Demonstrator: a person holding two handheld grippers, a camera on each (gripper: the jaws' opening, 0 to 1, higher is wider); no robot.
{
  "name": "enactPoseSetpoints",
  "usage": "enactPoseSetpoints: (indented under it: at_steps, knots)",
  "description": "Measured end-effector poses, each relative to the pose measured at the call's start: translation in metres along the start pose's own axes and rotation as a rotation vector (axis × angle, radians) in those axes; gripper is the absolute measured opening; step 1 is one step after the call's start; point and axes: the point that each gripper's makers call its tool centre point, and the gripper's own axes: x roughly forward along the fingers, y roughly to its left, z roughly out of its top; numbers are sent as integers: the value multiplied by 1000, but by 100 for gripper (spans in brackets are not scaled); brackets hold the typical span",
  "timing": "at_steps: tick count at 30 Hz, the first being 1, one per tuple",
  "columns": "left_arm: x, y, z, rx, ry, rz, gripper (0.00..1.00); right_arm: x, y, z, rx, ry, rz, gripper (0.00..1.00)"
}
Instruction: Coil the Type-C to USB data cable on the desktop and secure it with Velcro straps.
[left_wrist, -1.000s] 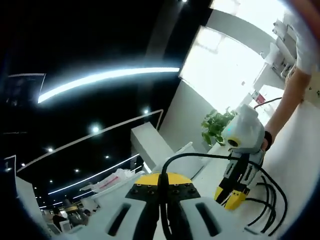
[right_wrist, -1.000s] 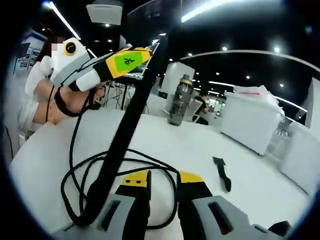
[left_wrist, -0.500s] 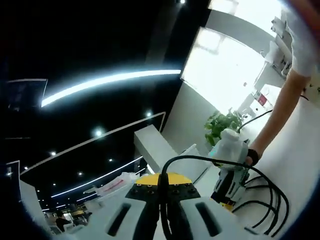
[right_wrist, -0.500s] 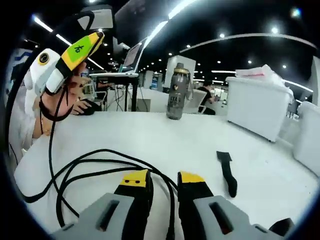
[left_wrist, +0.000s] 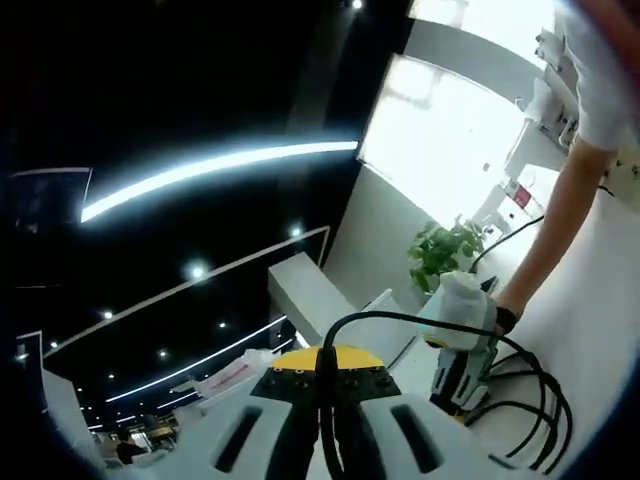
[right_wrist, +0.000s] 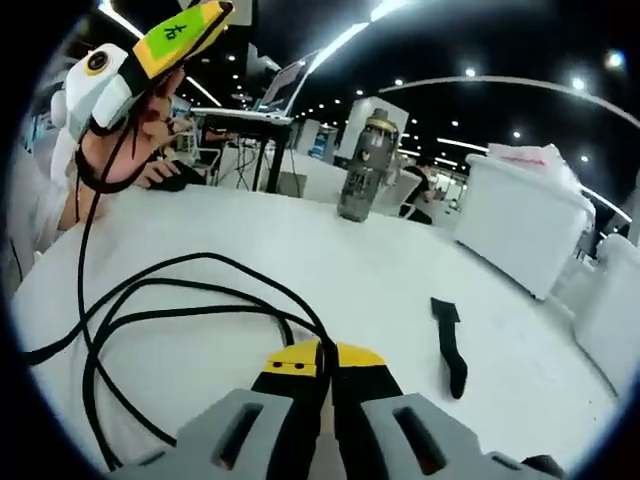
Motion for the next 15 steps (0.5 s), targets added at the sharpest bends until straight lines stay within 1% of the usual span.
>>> enactPoseSetpoints:
  at_steps: [2, 4, 5, 6, 8, 9, 10, 11, 12, 14, 15]
  knots:
    - [1, 1, -3, -2, 8, 6, 4, -7, -10, 11, -40, -47, -62, 3]
    - [1, 3, -7, 7, 27, 17, 4, -19, -20, 24, 7, -108, -122, 2]
    - [2, 4, -11, 12, 42, 20, 4, -27, -24, 32, 14, -141, -154, 2]
    - [2, 4, -14, 10, 52, 21, 4, -33, -28, 37, 14, -161, -178, 2]
    - [3, 4, -19, -1, 66, 23, 4, -52, -33, 50, -7, -203, -244, 2]
    - [3, 3, -22, -9, 74, 14, 4, -65, -34, 59, -12, -234, -281, 2]
    - [4, 1, -25, -15, 83, 11, 4, -74, -34, 65, -11, -258, -301, 2]
    - [4, -1, -28, -16, 95, 5, 4, -80, -32, 70, -8, -279, -306, 2]
    - [5, -4, -31, -16, 108, -11, 4, -91, -30, 78, -4, -310, -326, 2]
    - [5, -8, -33, -15, 115, -22, 4, -106, -27, 87, 14, -355, -355, 2]
    - [5, -13, -34, -6, 118, -40, 4, -113, -25, 91, 20, -378, -368, 2]
